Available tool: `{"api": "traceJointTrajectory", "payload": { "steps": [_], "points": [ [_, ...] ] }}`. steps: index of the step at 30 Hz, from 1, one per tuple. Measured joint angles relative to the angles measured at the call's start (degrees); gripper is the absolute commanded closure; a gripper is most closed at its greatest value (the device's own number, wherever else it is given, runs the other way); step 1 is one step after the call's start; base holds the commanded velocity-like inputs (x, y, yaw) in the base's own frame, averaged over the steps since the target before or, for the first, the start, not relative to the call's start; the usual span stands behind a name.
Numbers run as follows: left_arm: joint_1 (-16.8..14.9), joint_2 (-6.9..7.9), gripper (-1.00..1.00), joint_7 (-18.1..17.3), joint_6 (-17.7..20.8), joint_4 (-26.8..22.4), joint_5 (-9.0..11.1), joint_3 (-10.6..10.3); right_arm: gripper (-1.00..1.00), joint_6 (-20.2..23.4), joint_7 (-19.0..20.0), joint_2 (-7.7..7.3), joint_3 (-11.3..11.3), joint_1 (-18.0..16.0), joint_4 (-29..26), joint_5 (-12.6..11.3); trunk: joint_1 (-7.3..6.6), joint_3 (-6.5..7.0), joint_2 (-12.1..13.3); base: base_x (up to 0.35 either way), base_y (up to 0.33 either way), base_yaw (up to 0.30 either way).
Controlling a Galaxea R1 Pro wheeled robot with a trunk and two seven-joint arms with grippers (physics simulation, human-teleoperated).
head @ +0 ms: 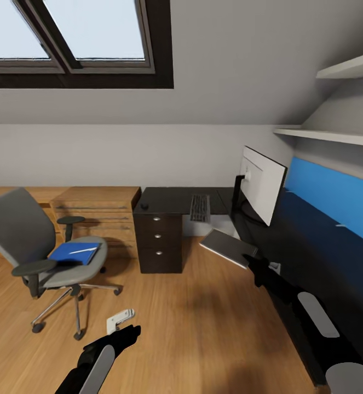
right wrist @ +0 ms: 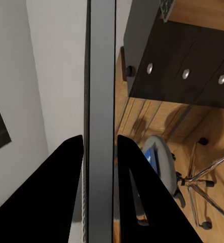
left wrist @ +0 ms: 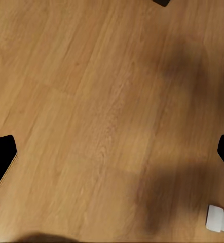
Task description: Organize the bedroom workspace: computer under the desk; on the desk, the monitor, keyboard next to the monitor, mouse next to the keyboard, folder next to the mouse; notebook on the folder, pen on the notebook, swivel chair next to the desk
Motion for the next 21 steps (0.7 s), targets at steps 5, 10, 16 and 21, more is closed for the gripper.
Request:
{"api": "traceJointTrajectory", "payload": {
  "steps": [5, 10, 16, 21],
  "points": [
    [0.01, 0.0, -1.0, 0.0, 0.0, 0.0, 0.02, 0.0, 1.0, 0.13, -0.01, -0.04, 0.0, 0.0, 0.0, -0.05, 0.0, 0.33, 0.0, 0.258, 0.197, 0.016],
    [0.0, 0.0, -1.0, 0.06, 0.0, 0.0, 0.03, 0.0, 1.0, 0.3, -0.01, -0.06, -0.03, 0.01, 0.07, -0.13, 0.0, 0.42, 0.0, 0.271, 0.208, 0.004],
    [0.01, -0.01, -1.0, 0.11, -0.01, 0.01, -0.01, -0.01, 1.0, 0.47, 0.06, -0.11, -0.08, 0.01, 0.08, -0.2, 0.0, 0.45, 0.0, 0.298, 0.135, 0.001],
    [0.0, -0.01, -1.0, 0.15, -0.01, 0.01, -0.05, -0.04, 1.0, 0.53, 0.12, -0.14, -0.09, 0.01, 0.08, -0.23, -0.01, 0.45, 0.0, 0.317, 0.027, 0.0]
  ]
}}
